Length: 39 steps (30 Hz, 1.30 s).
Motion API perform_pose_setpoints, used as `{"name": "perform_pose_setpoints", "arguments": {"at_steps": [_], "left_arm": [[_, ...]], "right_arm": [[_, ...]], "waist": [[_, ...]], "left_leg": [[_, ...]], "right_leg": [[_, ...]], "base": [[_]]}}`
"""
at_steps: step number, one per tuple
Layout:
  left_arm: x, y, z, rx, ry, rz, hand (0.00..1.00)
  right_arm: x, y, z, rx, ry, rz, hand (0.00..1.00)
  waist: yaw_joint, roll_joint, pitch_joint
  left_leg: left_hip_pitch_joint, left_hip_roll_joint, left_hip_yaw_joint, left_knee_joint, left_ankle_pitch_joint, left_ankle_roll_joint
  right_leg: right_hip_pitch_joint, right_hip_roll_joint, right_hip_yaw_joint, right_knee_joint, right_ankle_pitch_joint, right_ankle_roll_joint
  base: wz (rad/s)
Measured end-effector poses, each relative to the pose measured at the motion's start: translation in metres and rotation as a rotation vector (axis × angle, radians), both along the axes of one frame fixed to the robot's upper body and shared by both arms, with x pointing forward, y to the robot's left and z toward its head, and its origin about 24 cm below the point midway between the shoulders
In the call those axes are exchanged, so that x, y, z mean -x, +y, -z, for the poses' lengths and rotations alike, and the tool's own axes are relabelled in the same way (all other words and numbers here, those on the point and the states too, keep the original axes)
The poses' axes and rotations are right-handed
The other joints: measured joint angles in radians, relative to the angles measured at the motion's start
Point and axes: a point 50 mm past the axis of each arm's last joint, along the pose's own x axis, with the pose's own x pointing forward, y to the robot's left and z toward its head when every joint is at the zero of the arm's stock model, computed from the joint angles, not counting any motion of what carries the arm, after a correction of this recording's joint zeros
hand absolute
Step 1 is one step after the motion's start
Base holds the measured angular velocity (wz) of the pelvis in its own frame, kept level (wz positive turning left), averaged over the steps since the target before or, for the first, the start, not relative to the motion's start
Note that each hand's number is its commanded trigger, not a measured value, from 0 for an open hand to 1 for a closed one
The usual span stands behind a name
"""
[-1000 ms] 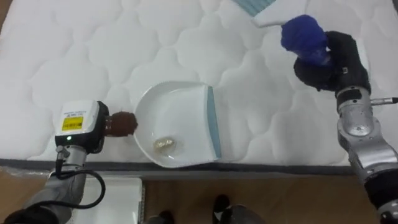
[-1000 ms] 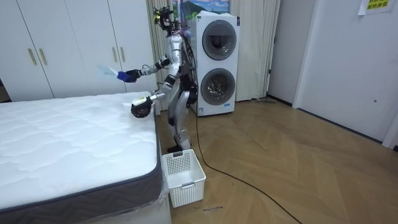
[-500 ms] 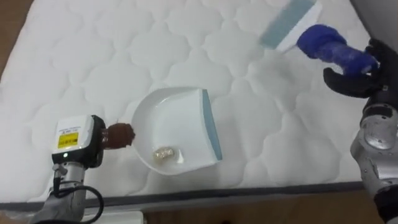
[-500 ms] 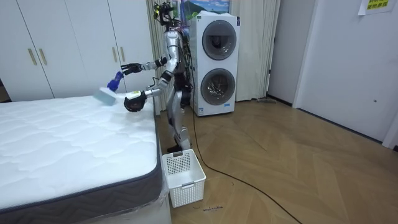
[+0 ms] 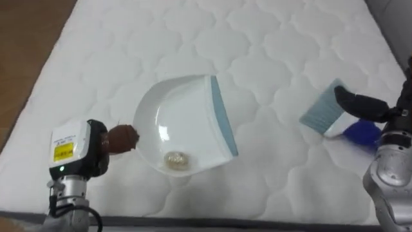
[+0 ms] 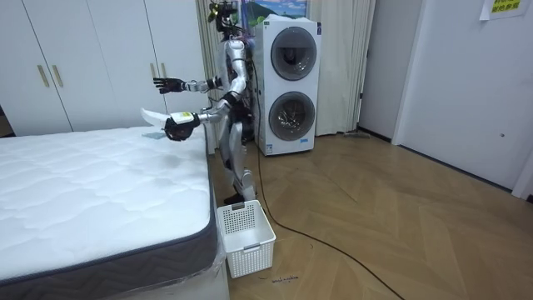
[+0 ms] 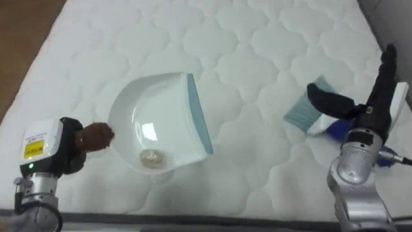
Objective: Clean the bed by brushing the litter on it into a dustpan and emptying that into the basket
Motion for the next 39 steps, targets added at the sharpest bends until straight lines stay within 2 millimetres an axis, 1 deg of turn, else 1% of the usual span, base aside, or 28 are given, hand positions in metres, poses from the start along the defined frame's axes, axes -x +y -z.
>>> {"name": "perform_pose_setpoints", "arguments": {"at_steps": [3,5,7,8,10,12,13,15,16,17,18,19,20,21,22,23,24,25,26,27,28,29,30,31,33,34,36,39], "left_arm": [[0.005,0.005,0.0,0.01,-0.007,-0.023,1.0],[0.008,0.01,-0.001,0.01,-0.008,-0.044,1.0],[0.013,0.014,0.001,0.014,-0.002,-0.07,1.0],[0.016,0.015,0.004,0.024,0.007,-0.087,1.0],[0.021,0.012,0.009,0.051,0.022,-0.103,1.0],[0.022,0.003,0.013,0.084,0.023,-0.104,1.0],[0.022,0.001,0.014,0.093,0.024,-0.106,1.0],[0.024,-0.002,0.019,0.131,0.036,-0.128,1.0],[0.024,-0.003,0.019,0.137,0.036,-0.131,1.0],[0.023,-0.004,0.019,0.153,0.031,-0.138,1.0],[0.021,-0.006,0.018,0.16,0.025,-0.136,1.0],[0.019,-0.007,0.018,0.165,0.022,-0.132,1.0],[0.016,-0.01,0.016,0.173,0.012,-0.123,1.0],[0.013,-0.012,0.014,0.182,-0.003,-0.107,1.0],[0.011,-0.013,0.012,0.184,-0.011,-0.1,1.0],[0.009,-0.013,0.011,0.186,-0.018,-0.096,1.0],[0.005,-0.015,0.009,0.19,-0.026,-0.088,1.0],[0.0,-0.017,0.006,0.196,-0.034,-0.079,1.0],[-0.001,-0.018,0.006,0.199,-0.038,-0.077,1.0],[-0.003,-0.019,0.005,0.203,-0.042,-0.074,1.0],[-0.005,-0.02,0.004,0.204,-0.047,-0.071,1.0],[-0.005,-0.02,0.003,0.205,-0.048,-0.07,1.0],[-0.006,-0.021,0.003,0.208,-0.05,-0.07,1.0],[-0.006,-0.021,0.003,0.208,-0.05,-0.07,1.0],[-0.006,-0.022,0.003,0.21,-0.052,-0.073,1.0],[-0.006,-0.021,0.003,0.21,-0.053,-0.073,1.0],[-0.005,-0.023,0.004,0.212,-0.051,-0.072,1.0],[-0.005,-0.024,0.004,0.217,-0.051,-0.072,1.0]], "right_arm": [[0.001,0.001,-0.008,-0.001,-0.046,0.006,0.0],[0.0,0.003,-0.012,0.004,-0.07,-0.006,0.0],[0.0,0.005,-0.013,-0.002,-0.078,-0.009,0.0],[0.0,0.005,-0.012,-0.016,-0.081,-0.003,0.0],[0.001,0.007,-0.01,-0.034,-0.084,0.011,0.0],[0.001,0.006,-0.007,-0.04,-0.081,0.045,0.0],[0.001,0.006,-0.007,-0.038,-0.079,0.051,0.0],[0.002,0.007,-0.004,-0.044,-0.078,0.07,0.0],[0.002,0.008,-0.003,-0.048,-0.079,0.076,0.0],[0.003,0.008,-0.003,-0.048,-0.082,0.087,0.0],[0.004,0.008,-0.003,-0.051,-0.088,0.102,0.0],[0.004,0.007,-0.002,-0.05,-0.092,0.111,0.0],[0.005,0.007,-0.002,-0.051,-0.105,0.124,0.0],[0.006,0.006,-0.002,-0.051,-0.113,0.131,0.0],[0.006,0.006,-0.001,-0.054,-0.113,0.131,0.0],[0.006,0.009,0.0,-0.061,-0.109,0.118,0.0],[0.005,0.011,0.001,-0.065,-0.105,0.1,0.0],[0.004,0.012,0.001,-0.063,-0.101,0.084,0.0],[0.003,0.012,0.0,-0.061,-0.099,0.073,0.0],[0.002,0.014,0.0,-0.059,-0.098,0.052,0.0],[0.001,0.014,-0.001,-0.053,-0.097,0.042,0.0],[0.001,0.014,-0.001,-0.05,-0.097,0.04,0.0],[0.001,0.014,-0.002,-0.042,-0.097,0.04,0.0],[0.001,0.015,-0.002,-0.041,-0.099,0.039,0.0],[-0.001,0.016,-0.003,-0.032,-0.103,0.036,0.0],[-0.002,0.017,-0.004,-0.032,-0.106,0.035,0.0],[-0.005,0.022,-0.005,-0.032,-0.112,0.026,0.0],[-0.005,0.027,-0.001,-0.031,-0.094,0.004,0.0]], "waist": [[0.015,-0.002,-0.0004],[0.033,-0.004,-0.0012],[0.04,-0.007,-0.0023],[0.052,-0.01,-0.0023],[0.055,-0.009,-0.0017],[0.066,-0.012,-0.0009],[0.069,-0.012,-0.0007],[0.08,-0.011,0.0013],[0.08,-0.011,0.0017],[0.069,-0.008,0.0045],[0.05,-0.008,0.0059],[0.046,-0.01,0.0072],[0.03,-0.016,0.011],[0.013,-0.02,0.0184],[0.009,-0.021,0.0201],[0.009,-0.022,0.0204],[0.006,-0.022,0.0203],[0.003,-0.021,0.0212],[0.007,-0.021,0.0214],[0.015,-0.021,0.0211],[0.015,-0.02,0.021],[0.016,-0.021,0.0208],[0.024,-0.021,0.0207],[0.03,-0.02,0.0209],[0.058,-0.017,0.0195],[0.061,-0.018,0.0193],[0.065,-0.019,0.0195],[0.071,-0.02,0.019]], "left_leg": [[0.011,0.0,-0.036,-0.002,0.004,-0.003],[0.001,-0.001,-0.054,-0.001,0.006,-0.007],[-0.01,-0.004,-0.078,-0.001,0.011,-0.012],[-0.013,-0.002,-0.087,0.005,0.016,-0.016],[-0.024,-0.004,-0.121,0.017,0.02,-0.02],[-0.047,-0.006,-0.162,0.031,0.025,-0.03],[-0.052,-0.006,-0.167,0.035,0.027,-0.032],[-0.065,-0.014,-0.2,0.045,0.035,-0.045],[-0.069,-0.014,-0.205,0.048,0.038,-0.048],[-0.093,-0.016,-0.217,0.059,0.043,-0.054],[-0.116,-0.014,-0.199,0.065,0.061,-0.057],[-0.125,-0.009,-0.168,0.059,0.076,-0.054],[-0.136,0.012,-0.057,0.051,0.112,-0.041],[-0.155,0.044,0.088,0.059,0.129,-0.021],[-0.168,0.063,0.154,0.091,0.119,-0.007],[-0.183,0.101,0.247,0.167,0.079,0.018],[-0.182,0.126,0.308,0.208,0.045,0.013],[-0.184,0.131,0.324,0.208,0.034,0.004],[-0.185,0.125,0.325,0.193,0.034,0.005],[-0.182,0.112,0.322,0.163,0.034,0.006],[-0.183,0.101,0.312,0.137,0.042,0.013],[-0.185,0.089,0.308,0.126,0.049,0.014],[-0.184,0.083,0.308,0.106,0.062,0.018],[-0.185,0.075,0.308,0.101,0.065,0.018],[-0.182,0.068,0.303,0.087,0.069,0.018],[-0.18,0.067,0.302,0.081,0.07,0.016],[-0.162,0.044,0.282,0.047,0.086,0.018],[-0.134,0.028,0.277,0.019,0.095,0.019]], "right_leg": [[0.03,0.005,0.002,-0.019,-0.005,0.003],[0.03,0.011,0.002,-0.022,-0.005,0.002],[0.033,0.016,0.002,-0.029,-0.005,0.002],[0.034,0.02,0.004,-0.031,-0.006,0.001],[0.048,0.027,0.002,-0.037,-0.006,0.001],[0.05,0.034,0.003,-0.033,-0.016,-0.005],[0.051,0.034,0.0,-0.031,-0.02,-0.008],[0.067,0.035,-0.033,-0.026,-0.04,-0.019],[0.07,0.035,-0.038,-0.023,-0.047,-0.022],[0.08,0.038,-0.057,-0.022,-0.06,-0.029],[0.088,0.041,-0.081,-0.022,-0.074,-0.037],[0.091,0.037,-0.103,-0.021,-0.079,-0.04],[0.094,0.021,-0.166,-0.022,-0.091,-0.045],[0.089,-0.001,-0.242,-0.014,-0.103,-0.055],[0.086,-0.008,-0.284,-0.006,-0.109,-0.062],[0.085,-0.014,-0.337,0.003,-0.119,-0.066],[0.086,-0.013,-0.382,0.002,-0.124,-0.068],[0.085,-0.013,-0.414,0.008,-0.129,-0.066],[0.086,-0.013,-0.417,0.017,-0.134,-0.063],[0.084,-0.013,-0.421,0.026,-0.14,-0.06],[0.083,-0.013,-0.419,0.025,-0.142,-0.059],[0.082,-0.013,-0.419,0.024,-0.142,-0.059],[0.083,-0.015,-0.419,0.017,-0.142,-0.059],[0.082,-0.016,-0.42,0.017,-0.142,-0.059],[0.085,-0.021,-0.435,0.019,-0.142,-0.057],[0.086,-0.021,-0.437,0.018,-0.142,-0.057],[0.099,-0.029,-0.441,0.018,-0.14,-0.054],[0.125,-0.035,-0.443,0.016,-0.14,-0.053]], "base": [[0.4],[0.28],[0.34],[0.33],[0.53],[0.64],[0.56],[0.66],[0.89],[1.22],[1.37],[1.57],[1.59],[1.54],[1.27],[1.08],[1.28],[1.04],[0.8],[0.63],[0.63],[0.61],[0.38],[0.31],[0.15],[0.18],[0.3],[0.3]]}}
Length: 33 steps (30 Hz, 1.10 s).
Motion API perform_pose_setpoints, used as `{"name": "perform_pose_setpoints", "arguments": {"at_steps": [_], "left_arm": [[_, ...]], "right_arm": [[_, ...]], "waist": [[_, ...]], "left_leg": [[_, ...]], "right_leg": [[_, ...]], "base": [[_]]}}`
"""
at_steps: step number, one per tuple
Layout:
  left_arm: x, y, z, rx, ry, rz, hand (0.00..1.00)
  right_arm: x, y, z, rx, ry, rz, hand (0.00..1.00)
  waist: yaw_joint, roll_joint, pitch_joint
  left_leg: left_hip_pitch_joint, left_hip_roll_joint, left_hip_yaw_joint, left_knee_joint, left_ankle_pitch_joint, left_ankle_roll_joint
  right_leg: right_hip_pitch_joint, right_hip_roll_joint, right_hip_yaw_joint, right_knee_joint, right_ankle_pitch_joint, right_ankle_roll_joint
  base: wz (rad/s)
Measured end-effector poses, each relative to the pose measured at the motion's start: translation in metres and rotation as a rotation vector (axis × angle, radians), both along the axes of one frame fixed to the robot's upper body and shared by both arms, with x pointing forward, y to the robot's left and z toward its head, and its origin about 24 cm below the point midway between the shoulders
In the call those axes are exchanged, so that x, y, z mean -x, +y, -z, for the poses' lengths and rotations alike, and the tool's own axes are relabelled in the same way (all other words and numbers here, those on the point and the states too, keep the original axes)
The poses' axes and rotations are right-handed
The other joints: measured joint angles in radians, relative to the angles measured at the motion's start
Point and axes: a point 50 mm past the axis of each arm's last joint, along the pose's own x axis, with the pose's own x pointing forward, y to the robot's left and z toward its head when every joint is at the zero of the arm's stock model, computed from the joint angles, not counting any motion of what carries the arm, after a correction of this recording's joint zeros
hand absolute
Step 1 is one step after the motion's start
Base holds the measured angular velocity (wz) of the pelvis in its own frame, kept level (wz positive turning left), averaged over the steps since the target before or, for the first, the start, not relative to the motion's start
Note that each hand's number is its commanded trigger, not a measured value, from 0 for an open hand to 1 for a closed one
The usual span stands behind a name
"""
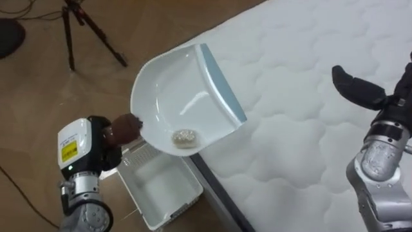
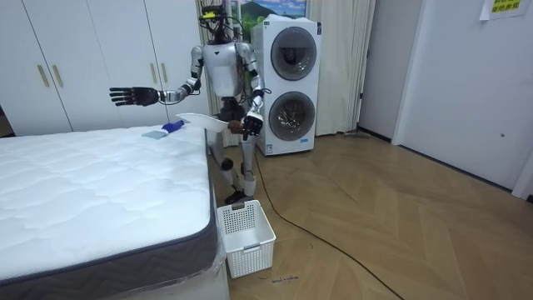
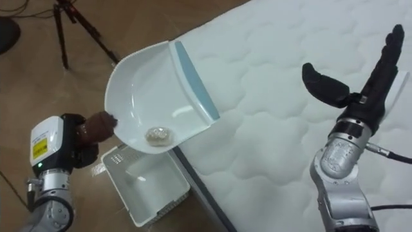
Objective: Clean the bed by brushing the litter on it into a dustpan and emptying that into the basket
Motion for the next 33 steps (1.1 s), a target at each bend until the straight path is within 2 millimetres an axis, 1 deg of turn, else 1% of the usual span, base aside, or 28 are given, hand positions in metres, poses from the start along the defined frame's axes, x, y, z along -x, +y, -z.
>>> {"name": "perform_pose_setpoints", "arguments": {"at_steps": [2,3,4,5,6,7,8,9,10,11,12,13,14,15,16,18,19,22,23,24,25,26,30,32,33], "left_arm": [[0.0,-0.001,0.0,0.003,0.001,0.0,1.0],[0.0,-0.002,0.001,0.006,0.001,0.001,1.0],[0.0,-0.003,0.001,0.009,0.003,0.003,1.0],[0.0,-0.005,0.002,0.01,0.004,0.009,1.0],[-0.001,-0.008,0.003,0.007,0.011,0.027,1.0],[-0.001,-0.009,0.003,0.007,0.014,0.031,1.0],[-0.001,-0.008,0.003,0.008,0.01,0.028,1.0],[-0.001,-0.007,0.003,0.025,0.01,0.015,1.0],[0.0,-0.007,0.005,0.037,0.016,0.007,1.0],[0.003,-0.008,0.009,0.056,0.035,-0.003,1.0],[0.004,-0.008,0.011,0.059,0.045,0.0,1.0],[0.004,-0.008,0.011,0.062,0.047,-0.001,1.0],[0.005,-0.008,0.013,0.072,0.052,-0.006,1.0],[0.006,-0.007,0.014,0.072,0.061,-0.008,1.0],[0.006,-0.007,0.015,0.071,0.063,-0.008,1.0],[0.006,-0.006,0.014,0.067,0.064,-0.006,1.0],[0.006,-0.006,0.014,0.066,0.064,-0.007,1.0],[0.006,-0.002,0.013,0.056,0.064,-0.012,1.0],[0.007,-0.001,0.014,0.053,0.069,-0.014,1.0],[0.008,0.0,0.016,0.051,0.077,-0.02,1.0],[0.009,0.001,0.017,0.049,0.084,-0.024,1.0],[0.009,0.002,0.019,0.046,0.097,-0.028,1.0],[0.007,0.006,0.024,0.031,0.13,-0.047,1.0],[0.006,0.01,0.023,0.017,0.131,-0.049,1.0],[0.004,0.013,0.021,0.007,0.128,-0.053,1.0]], "right_arm": [[0.0,0.003,0.003,0.001,0.015,-0.01,0.0],[0.0,0.004,0.005,0.001,0.023,-0.015,0.0],[0.0,0.005,0.006,-0.003,0.026,-0.016,0.0],[0.001,0.005,0.007,-0.003,0.029,-0.011,0.0],[0.004,0.004,0.012,-0.004,0.045,0.004,0.0],[0.004,0.004,0.014,-0.007,0.056,0.008,0.0],[0.003,0.005,0.017,-0.008,0.062,0.01,0.0],[0.003,0.006,0.017,0.017,0.067,0.007,0.0],[0.005,0.006,0.018,0.037,0.072,0.007,0.0],[0.01,0.005,0.022,0.059,0.086,0.029,0.0],[0.015,0.002,0.026,0.059,0.096,0.06,0.0],[0.016,0.002,0.027,0.057,0.099,0.071,0.0],[0.018,0.001,0.028,0.056,0.101,0.078,0.0],[0.017,0.001,0.028,0.053,0.1,0.074,0.0],[0.017,0.001,0.028,0.051,0.1,0.072,0.0],[0.014,0.003,0.026,0.055,0.096,0.057,0.0],[0.014,0.003,0.026,0.055,0.094,0.055,0.0],[0.011,0.006,0.024,0.052,0.091,0.031,0.0],[0.01,0.007,0.025,0.051,0.094,0.028,0.0],[0.006,0.009,0.027,0.051,0.104,0.022,0.0],[0.005,0.01,0.029,0.049,0.114,0.019,0.0],[0.002,0.011,0.032,0.045,0.129,0.016,0.0],[0.002,0.012,0.039,0.044,0.164,-0.009,0.0],[0.003,0.011,0.043,0.046,0.184,-0.012,0.0],[0.003,0.01,0.046,0.047,0.194,-0.008,0.0]], "waist": [[0.012,-0.002,0.0001],[0.017,-0.002,-0.0001],[0.014,-0.001,-0.0004],[0.008,0.001,-0.0006],[-0.007,0.005,-0.0005],[-0.014,0.009,0.0006],[-0.011,0.008,0.0006],[-0.019,0.011,0.0026],[-0.037,0.017,0.0018],[-0.063,0.027,-0.0029],[-0.068,0.028,-0.0027],[-0.07,0.027,-0.0024],[-0.07,0.025,-0.0014],[-0.065,0.024,-0.0012],[-0.064,0.023,-0.0011],[-0.044,0.017,-0.0015],[-0.042,0.016,-0.0018],[-0.029,0.005,-0.0001],[-0.02,0.002,-0.0001],[-0.009,-0.002,0.0019],[-0.009,-0.003,0.0021],[-0.01,-0.004,0.0018],[-0.009,-0.004,0.003],[-0.01,-0.004,0.0044],[-0.009,-0.004,0.0078]], "left_leg": [[0.009,-0.007,-0.009,-0.011,0.001,0.0],[0.013,-0.014,-0.018,-0.02,0.004,0.001],[0.017,-0.028,-0.046,-0.03,0.01,0.003],[0.019,-0.034,-0.065,-0.034,0.014,0.005],[0.025,-0.043,-0.136,-0.035,0.019,0.006],[0.026,-0.042,-0.182,-0.032,0.022,0.005],[0.008,-0.051,-0.258,-0.019,0.025,0.001],[-0.019,-0.068,-0.328,-0.004,0.03,-0.006],[-0.033,-0.082,-0.359,0.002,0.033,-0.012],[-0.049,-0.106,-0.386,-0.001,0.04,-0.019],[-0.053,-0.11,-0.362,-0.014,0.056,-0.012],[-0.055,-0.108,-0.34,-0.017,0.062,-0.007],[-0.06,-0.095,-0.295,-0.016,0.068,0.003],[-0.065,-0.094,-0.281,-0.014,0.072,0.009],[-0.066,-0.095,-0.283,-0.014,0.073,0.012],[-0.077,-0.112,-0.32,-0.019,0.077,0.018],[-0.082,-0.116,-0.327,-0.016,0.078,0.021],[-0.104,-0.129,-0.354,-0.006,0.084,0.029],[-0.112,-0.133,-0.361,-0.002,0.085,0.029],[-0.119,-0.133,-0.362,0.004,0.085,0.03],[-0.122,-0.134,-0.366,0.006,0.084,0.03],[-0.134,-0.138,-0.38,0.011,0.084,0.03],[-0.184,-0.15,-0.418,0.039,0.084,0.03],[-0.207,-0.152,-0.435,0.059,0.081,0.025],[-0.226,-0.152,-0.44,0.077,0.077,0.02]], "right_leg": [[0.007,-0.002,-0.001,0.001,0.0,0.001],[0.009,-0.005,-0.001,0.008,0.0,0.004],[0.011,-0.009,-0.009,0.027,-0.001,0.008],[0.011,-0.015,-0.014,0.05,-0.001,0.009],[-0.011,-0.027,0.016,0.137,0.002,0.015],[-0.039,-0.026,0.077,0.163,-0.008,0.025],[-0.092,0.02,0.256,0.114,-0.018,0.024],[-0.147,0.048,0.393,0.047,-0.005,0.019],[-0.163,0.055,0.427,0.048,0.035,0.008],[-0.161,0.04,0.397,0.06,0.039,-0.003],[-0.158,0.027,0.355,0.068,0.036,-0.003],[-0.156,0.022,0.342,0.065,0.033,-0.002],[-0.152,0.015,0.322,0.064,0.028,0.002],[-0.145,0.014,0.307,0.059,0.028,0.007],[-0.14,0.015,0.302,0.054,0.028,0.011],[-0.137,0.017,0.285,0.053,0.026,0.022],[-0.137,0.017,0.279,0.052,0.025,0.024],[-0.151,0.022,0.285,0.05,0.026,0.026],[-0.155,0.027,0.295,0.049,0.026,0.026],[-0.158,0.032,0.306,0.047,0.026,0.026],[-0.159,0.034,0.307,0.046,0.026,0.026],[-0.167,0.037,0.308,0.045,0.026,0.026],[-0.217,0.055,0.368,0.084,0.021,0.021],[-0.23,0.064,0.384,0.095,0.017,0.018],[-0.236,0.068,0.382,0.105,0.011,0.015]], "base": [[0.2],[0.35],[0.46],[0.78],[0.78],[0.72],[0.47],[0.54],[1.02],[1.15],[1.07],[0.75],[0.64],[0.56],[0.46],[0.42],[0.38],[0.34],[0.18],[0.13],[0.16],[0.28],[0.29],[0.24],[0.32]]}}
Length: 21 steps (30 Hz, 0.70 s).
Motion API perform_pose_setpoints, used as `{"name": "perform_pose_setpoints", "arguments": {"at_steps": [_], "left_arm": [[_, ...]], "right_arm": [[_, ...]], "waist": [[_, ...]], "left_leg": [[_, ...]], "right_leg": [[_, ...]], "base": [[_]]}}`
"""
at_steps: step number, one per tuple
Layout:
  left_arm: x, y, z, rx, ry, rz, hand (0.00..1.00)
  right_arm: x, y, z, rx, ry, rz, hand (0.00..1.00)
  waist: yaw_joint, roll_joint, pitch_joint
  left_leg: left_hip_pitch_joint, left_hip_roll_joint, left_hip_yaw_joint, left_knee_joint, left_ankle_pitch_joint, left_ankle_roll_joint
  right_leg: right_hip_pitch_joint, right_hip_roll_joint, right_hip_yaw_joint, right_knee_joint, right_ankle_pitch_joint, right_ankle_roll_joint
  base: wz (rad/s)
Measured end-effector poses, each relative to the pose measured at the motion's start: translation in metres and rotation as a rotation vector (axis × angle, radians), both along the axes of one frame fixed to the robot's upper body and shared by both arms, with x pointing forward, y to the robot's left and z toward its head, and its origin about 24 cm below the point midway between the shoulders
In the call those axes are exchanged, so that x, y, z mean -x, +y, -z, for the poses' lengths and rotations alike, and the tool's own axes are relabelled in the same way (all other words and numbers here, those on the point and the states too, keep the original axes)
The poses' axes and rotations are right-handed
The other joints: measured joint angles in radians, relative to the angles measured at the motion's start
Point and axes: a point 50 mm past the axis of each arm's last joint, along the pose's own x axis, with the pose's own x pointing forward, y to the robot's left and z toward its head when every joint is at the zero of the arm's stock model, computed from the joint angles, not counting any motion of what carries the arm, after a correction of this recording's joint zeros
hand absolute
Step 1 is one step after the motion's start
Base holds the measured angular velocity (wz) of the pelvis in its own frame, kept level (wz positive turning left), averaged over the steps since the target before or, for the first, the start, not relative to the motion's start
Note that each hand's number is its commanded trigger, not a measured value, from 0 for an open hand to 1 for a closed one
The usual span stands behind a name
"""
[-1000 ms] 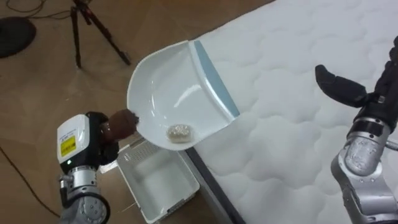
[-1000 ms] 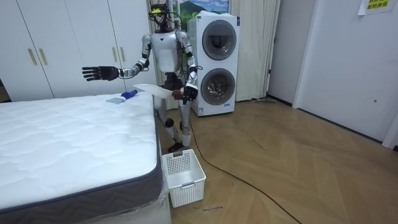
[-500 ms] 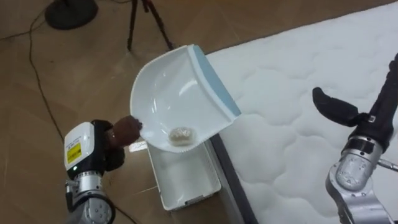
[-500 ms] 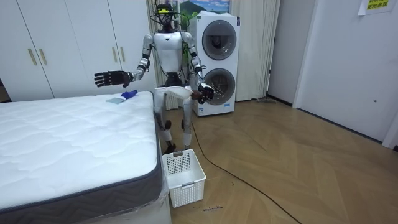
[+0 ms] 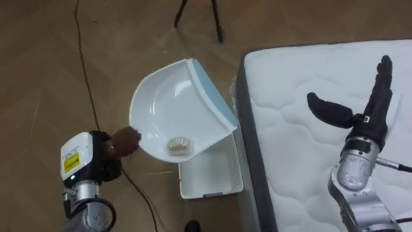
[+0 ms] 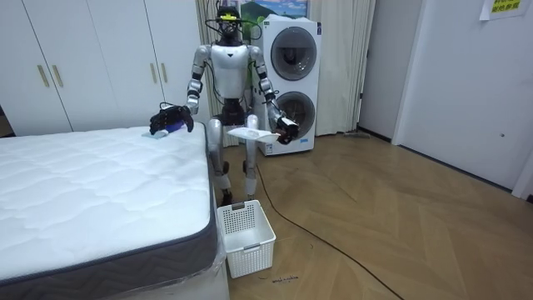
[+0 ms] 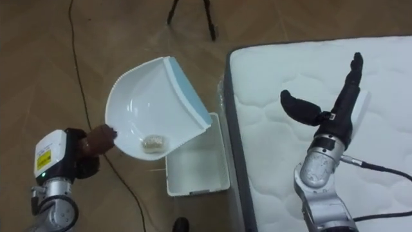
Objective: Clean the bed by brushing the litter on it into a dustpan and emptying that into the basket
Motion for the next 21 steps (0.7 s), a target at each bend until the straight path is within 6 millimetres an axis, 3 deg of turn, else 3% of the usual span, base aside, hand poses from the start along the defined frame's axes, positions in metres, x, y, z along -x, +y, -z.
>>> {"name": "perform_pose_setpoints", "arguments": {"at_steps": [1,3,6,8,11,13,16,21], "left_arm": [[-0.004,0.002,-0.001,-0.008,0.005,-0.005,1.0],[-0.01,0.005,-0.004,-0.018,0.001,-0.008,1.0],[-0.021,0.013,-0.012,-0.048,-0.007,-0.013,1.0],[-0.022,0.021,-0.016,-0.072,-0.01,-0.02,1.0],[-0.025,0.039,-0.027,-0.125,-0.027,-0.027,1.0],[-0.025,0.05,-0.033,-0.171,-0.028,-0.024,1.0],[-0.03,0.067,-0.048,-0.265,-0.032,0.005,1.0],[-0.042,0.064,-0.058,-0.333,-0.027,0.065,1.0]], "right_arm": [[0.001,-0.002,0.005,0.01,0.019,0.004,0.0],[0.003,-0.003,0.012,0.017,0.056,0.003,0.0],[0.008,-0.003,0.025,0.025,0.117,0.0,0.0],[0.009,-0.004,0.028,0.035,0.131,0.002,0.0],[0.01,-0.004,0.029,0.048,0.138,0.001,0.0],[0.01,-0.005,0.029,0.048,0.139,-0.004,0.0],[0.009,-0.007,0.028,0.072,0.14,-0.01,0.0],[0.007,0.0,0.028,0.085,0.144,-0.052,0.0]], "waist": [[-0.002,0.01,0.0077],[-0.002,0.022,0.0146],[-0.008,0.026,0.018],[-0.031,0.04,0.0237],[-0.057,0.053,0.0235],[-0.06,0.058,0.0239],[-0.083,0.084,0.026],[-0.086,0.132,0.0263]], "left_leg": [[-0.02,0.0,-0.016,0.028,-0.007,-0.005],[-0.056,0.003,-0.032,0.054,-0.011,-0.01],[-0.107,-0.018,-0.05,0.047,0.011,-0.026],[-0.126,-0.016,-0.045,0.044,0.032,-0.024],[-0.17,0.016,0.027,0.034,0.05,-0.014],[-0.182,0.016,0.031,0.031,0.052,-0.012],[-0.199,-0.013,0.031,0.024,0.057,-0.005],[-0.226,-0.035,0.049,0.021,0.06,0.004]], "right_leg": [[-0.002,0.008,-0.009,0.002,-0.003,-0.005],[-0.025,0.02,-0.011,0.013,-0.008,-0.012],[-0.104,-0.003,-0.028,0.079,-0.037,-0.016],[-0.123,-0.024,-0.059,0.088,-0.044,-0.02],[-0.16,-0.037,-0.091,0.105,-0.048,-0.028],[-0.177,-0.037,-0.089,0.11,-0.048,-0.028],[-0.213,-0.064,-0.089,0.157,-0.071,-0.019],[-0.265,-0.096,-0.067,0.213,-0.094,-0.007]], "base": [[0.27],[0.23],[0.24],[0.31],[0.25],[0.05],[0.18],[0.02]]}}
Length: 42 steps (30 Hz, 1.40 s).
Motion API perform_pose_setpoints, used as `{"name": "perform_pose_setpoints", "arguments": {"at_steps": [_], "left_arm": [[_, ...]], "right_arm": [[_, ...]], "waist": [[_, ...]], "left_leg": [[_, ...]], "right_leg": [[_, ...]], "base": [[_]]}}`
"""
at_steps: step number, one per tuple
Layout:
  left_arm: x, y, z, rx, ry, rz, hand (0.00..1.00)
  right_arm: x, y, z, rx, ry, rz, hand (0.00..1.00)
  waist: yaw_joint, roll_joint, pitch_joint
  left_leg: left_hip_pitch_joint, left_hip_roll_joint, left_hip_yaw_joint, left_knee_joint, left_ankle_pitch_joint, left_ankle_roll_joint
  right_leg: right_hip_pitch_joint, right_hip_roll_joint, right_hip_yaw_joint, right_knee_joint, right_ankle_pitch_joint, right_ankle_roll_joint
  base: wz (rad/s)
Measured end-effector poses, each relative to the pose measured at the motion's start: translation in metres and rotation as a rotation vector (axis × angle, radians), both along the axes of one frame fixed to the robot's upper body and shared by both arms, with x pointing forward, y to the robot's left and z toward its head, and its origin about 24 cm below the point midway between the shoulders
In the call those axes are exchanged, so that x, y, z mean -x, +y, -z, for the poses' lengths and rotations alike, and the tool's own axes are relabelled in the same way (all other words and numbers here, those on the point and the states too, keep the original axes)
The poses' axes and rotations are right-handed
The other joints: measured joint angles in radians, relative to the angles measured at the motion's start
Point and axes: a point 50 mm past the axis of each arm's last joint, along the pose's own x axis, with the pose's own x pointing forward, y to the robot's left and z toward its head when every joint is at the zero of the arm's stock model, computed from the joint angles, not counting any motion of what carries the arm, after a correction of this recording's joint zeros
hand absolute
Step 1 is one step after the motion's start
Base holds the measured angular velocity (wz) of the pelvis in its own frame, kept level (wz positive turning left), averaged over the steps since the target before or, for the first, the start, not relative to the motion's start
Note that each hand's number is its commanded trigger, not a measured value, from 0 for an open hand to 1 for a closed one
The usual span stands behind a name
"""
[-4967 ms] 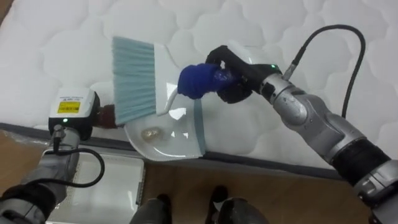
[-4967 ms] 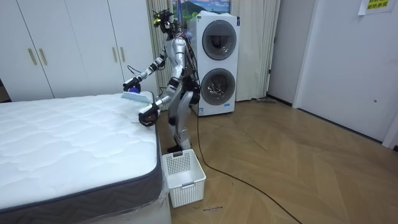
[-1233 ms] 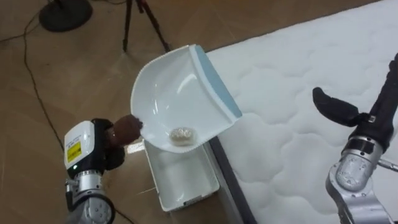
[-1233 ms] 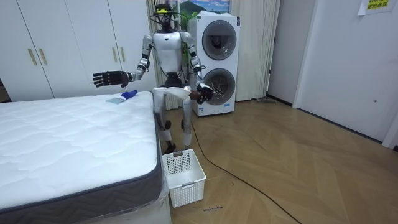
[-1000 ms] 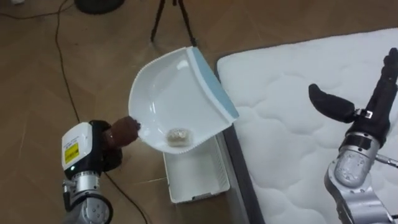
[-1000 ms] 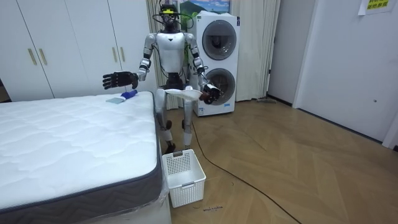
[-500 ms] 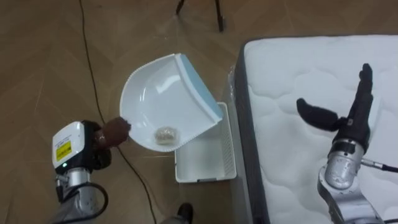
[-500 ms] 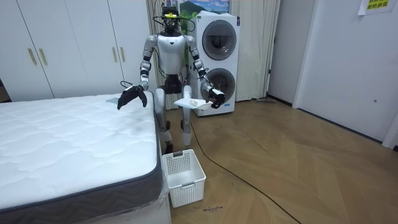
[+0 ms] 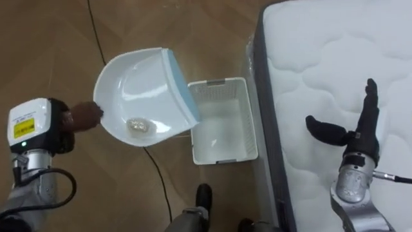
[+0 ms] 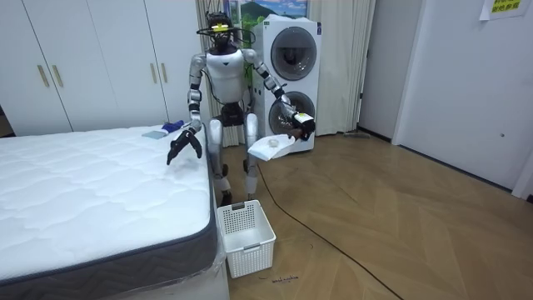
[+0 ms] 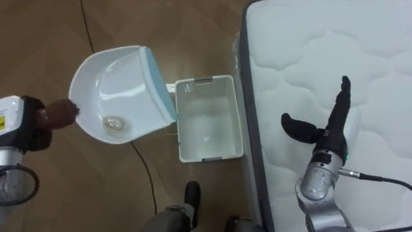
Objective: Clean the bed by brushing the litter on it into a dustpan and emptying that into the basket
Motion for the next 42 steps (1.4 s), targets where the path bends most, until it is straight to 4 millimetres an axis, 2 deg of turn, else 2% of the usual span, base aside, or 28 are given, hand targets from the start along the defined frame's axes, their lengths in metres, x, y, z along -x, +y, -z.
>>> {"name": "perform_pose_setpoints", "arguments": {"at_steps": [3,7,10,13,14,15,17,21,23,28,32,34,39,42], "left_arm": [[-0.001,0.003,-0.002,-0.045,0.051,0.021,1.0],[0.001,0.016,-0.006,-0.109,0.122,0.032,1.0],[0.001,0.027,-0.012,-0.169,0.151,0.009,1.0],[0.003,0.034,-0.011,-0.191,0.175,-0.03,1.0],[0.005,0.038,-0.01,-0.198,0.205,-0.049,1.0],[0.007,0.041,-0.009,-0.202,0.232,-0.062,1.0],[0.01,0.048,-0.01,-0.221,0.266,-0.08,1.0],[0.015,0.06,-0.013,-0.257,0.315,-0.111,1.0],[0.015,0.064,-0.017,-0.269,0.316,-0.122,1.0],[0.009,0.064,-0.021,-0.279,0.325,-0.123,1.0],[0.005,0.061,-0.022,-0.281,0.346,-0.106,1.0],[0.003,0.06,-0.024,-0.277,0.35,-0.107,1.0],[-0.007,0.058,-0.032,-0.272,0.332,-0.104,1.0],[-0.015,0.056,-0.041,-0.274,0.3,-0.098,1.0]], "right_arm": [[0.0,0.005,0.003,-0.002,0.021,-0.036,0.0],[0.001,0.0,0.003,0.014,0.031,-0.036,0.0],[0.005,-0.009,0.003,0.048,0.055,-0.025,0.0],[0.007,-0.008,0.006,0.055,0.08,-0.022,0.0],[0.008,-0.008,0.007,0.068,0.084,-0.031,0.0],[0.01,-0.007,0.007,0.083,0.086,-0.041,0.0],[0.01,-0.006,0.007,0.098,0.088,-0.052,0.0],[0.011,-0.003,0.002,0.103,0.073,-0.068,0.0],[0.01,-0.003,-0.001,0.111,0.066,-0.078,0.0],[0.009,-0.004,-0.005,0.092,0.052,-0.092,0.0],[0.006,-0.006,-0.009,0.106,0.042,-0.102,0.0],[0.004,-0.006,-0.011,0.109,0.037,-0.107,0.0],[0.001,-0.005,-0.012,0.139,0.031,-0.138,0.0],[0.001,-0.004,-0.011,0.143,0.027,-0.148,0.0]], "waist": [[-0.013,0.006,-0.0018],[-0.032,0.018,-0.002],[-0.032,0.04,-0.0012],[-0.033,0.049,-0.0012],[-0.036,0.061,-0.0019],[-0.046,0.074,-0.002],[-0.058,0.08,-0.0014],[-0.058,0.082,-0.0017],[-0.062,0.087,-0.0016],[-0.063,0.102,-0.0016],[-0.065,0.133,-0.0014],[-0.063,0.137,-0.0012],[-0.077,0.162,0.0043],[-0.08,0.164,0.0043]], "left_leg": [[-0.008,-0.005,0.004,-0.005,0.001,0.0],[-0.027,-0.004,0.01,-0.004,0.003,-0.003],[-0.047,0.0,0.027,0.0,0.005,-0.003],[-0.048,0.001,0.04,-0.004,0.005,-0.004],[-0.05,0.003,0.048,-0.004,0.005,-0.004],[-0.054,0.015,0.09,-0.006,0.007,0.005],[-0.06,0.034,0.142,-0.004,0.005,0.018],[-0.072,0.035,0.178,0.005,-0.001,0.025],[-0.081,0.036,0.179,0.01,-0.001,0.025],[-0.083,0.037,0.182,0.013,-0.001,0.026],[-0.079,0.037,0.191,0.014,0.001,0.028],[-0.073,0.037,0.204,0.013,0.001,0.029],[-0.069,0.045,0.225,0.011,0.002,0.028],[-0.067,0.046,0.229,0.008,0.001,0.028]], "right_leg": [[-0.019,-0.009,0.004,0.021,-0.007,-0.002],[-0.044,-0.01,0.011,0.032,-0.013,-0.007],[-0.076,-0.01,0.026,0.045,-0.015,-0.009],[-0.089,-0.011,0.044,0.054,-0.02,-0.01],[-0.089,-0.011,0.043,0.052,-0.02,-0.011],[-0.089,-0.012,0.041,0.052,-0.023,-0.012],[-0.093,-0.017,0.037,0.063,-0.031,-0.015],[-0.118,-0.025,0.048,0.093,-0.047,-0.016],[-0.128,-0.027,0.05,0.1,-0.049,-0.019],[-0.136,-0.027,0.056,0.109,-0.05,-0.019],[-0.141,-0.031,0.067,0.123,-0.05,-0.018],[-0.147,-0.035,0.078,0.137,-0.052,-0.019],[-0.154,-0.027,0.103,0.144,-0.055,-0.021],[-0.154,-0.026,0.106,0.144,-0.056,-0.022]], "base": [[-0.01],[-0.01],[-0.11],[-0.11],[0.0],[0.09],[0.11],[0.0],[0.0],[-0.01],[-0.06],[-0.13],[-0.09],[0.0]]}}
